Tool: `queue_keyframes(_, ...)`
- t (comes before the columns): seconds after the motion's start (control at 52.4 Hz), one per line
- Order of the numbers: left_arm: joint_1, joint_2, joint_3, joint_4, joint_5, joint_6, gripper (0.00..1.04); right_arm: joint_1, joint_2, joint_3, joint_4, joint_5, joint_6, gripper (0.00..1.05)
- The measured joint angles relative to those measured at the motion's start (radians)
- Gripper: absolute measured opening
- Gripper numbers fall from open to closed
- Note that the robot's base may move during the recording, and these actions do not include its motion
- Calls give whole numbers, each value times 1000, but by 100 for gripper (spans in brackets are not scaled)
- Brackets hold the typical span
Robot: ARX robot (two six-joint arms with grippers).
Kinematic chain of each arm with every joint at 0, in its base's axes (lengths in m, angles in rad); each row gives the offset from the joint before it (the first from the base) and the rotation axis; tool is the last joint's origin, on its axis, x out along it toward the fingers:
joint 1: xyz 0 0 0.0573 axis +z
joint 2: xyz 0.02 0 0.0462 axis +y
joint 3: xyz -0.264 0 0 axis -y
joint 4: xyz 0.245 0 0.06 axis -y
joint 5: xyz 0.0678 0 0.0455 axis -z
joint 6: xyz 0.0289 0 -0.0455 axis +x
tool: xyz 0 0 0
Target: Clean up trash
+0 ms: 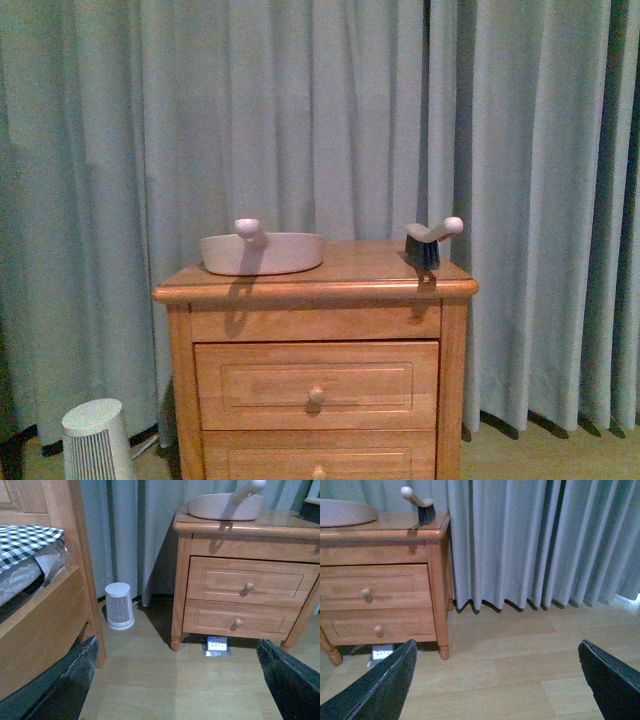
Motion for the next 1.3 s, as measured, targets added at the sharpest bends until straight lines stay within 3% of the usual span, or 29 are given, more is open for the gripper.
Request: queue_keyframes(1.297, 0, 0, 0, 0, 0, 0, 97, 0, 0, 0, 0, 0, 0, 97)
